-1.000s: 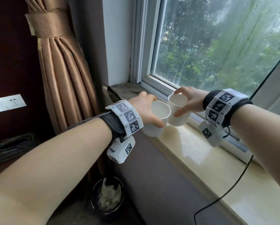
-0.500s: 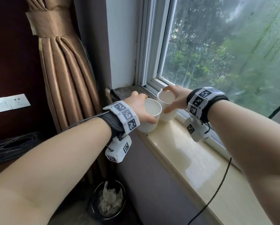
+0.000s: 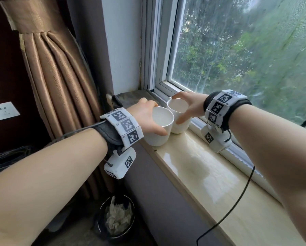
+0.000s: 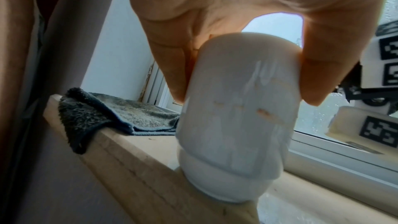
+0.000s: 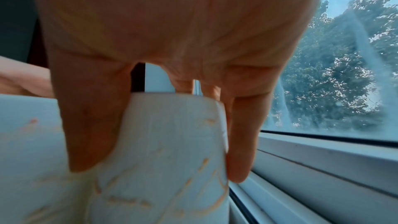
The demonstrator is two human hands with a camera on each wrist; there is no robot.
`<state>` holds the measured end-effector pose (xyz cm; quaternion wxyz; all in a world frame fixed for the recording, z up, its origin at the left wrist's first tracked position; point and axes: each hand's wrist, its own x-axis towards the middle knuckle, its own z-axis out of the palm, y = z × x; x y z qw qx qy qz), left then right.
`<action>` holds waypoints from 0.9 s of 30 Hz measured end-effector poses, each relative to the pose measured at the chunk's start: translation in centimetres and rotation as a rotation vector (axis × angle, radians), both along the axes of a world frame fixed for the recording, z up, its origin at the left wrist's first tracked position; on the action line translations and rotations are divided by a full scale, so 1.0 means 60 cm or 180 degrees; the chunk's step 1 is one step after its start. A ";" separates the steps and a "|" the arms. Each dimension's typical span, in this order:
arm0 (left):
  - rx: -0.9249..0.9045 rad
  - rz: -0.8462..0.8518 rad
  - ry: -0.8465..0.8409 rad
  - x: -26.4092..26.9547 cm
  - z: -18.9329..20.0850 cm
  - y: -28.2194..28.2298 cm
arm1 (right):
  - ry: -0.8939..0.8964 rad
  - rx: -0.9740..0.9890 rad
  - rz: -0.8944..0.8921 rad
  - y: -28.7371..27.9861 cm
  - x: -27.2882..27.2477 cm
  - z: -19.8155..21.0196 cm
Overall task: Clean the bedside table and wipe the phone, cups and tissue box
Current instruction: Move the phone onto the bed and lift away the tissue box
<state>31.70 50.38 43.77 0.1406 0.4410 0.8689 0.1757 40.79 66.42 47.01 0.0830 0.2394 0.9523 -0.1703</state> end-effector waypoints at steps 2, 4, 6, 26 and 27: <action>0.0070 0.0098 -0.0013 -0.006 -0.001 0.000 | -0.0028 0.0006 -0.0023 -0.002 0.009 0.000; 0.0106 0.0182 -0.0029 -0.012 -0.002 0.003 | -0.0097 0.0052 -0.0017 -0.002 0.018 0.003; 0.0130 0.0217 -0.0045 -0.016 -0.001 0.011 | -0.0175 0.0112 -0.0029 -0.003 0.029 0.005; 0.0079 -0.0421 -0.0133 -0.041 -0.005 0.079 | -0.0267 0.0382 -0.0553 -0.029 0.067 -0.019; 0.0107 -0.0441 -0.0123 -0.041 -0.008 0.076 | -0.0251 0.0399 -0.0553 -0.032 0.069 -0.018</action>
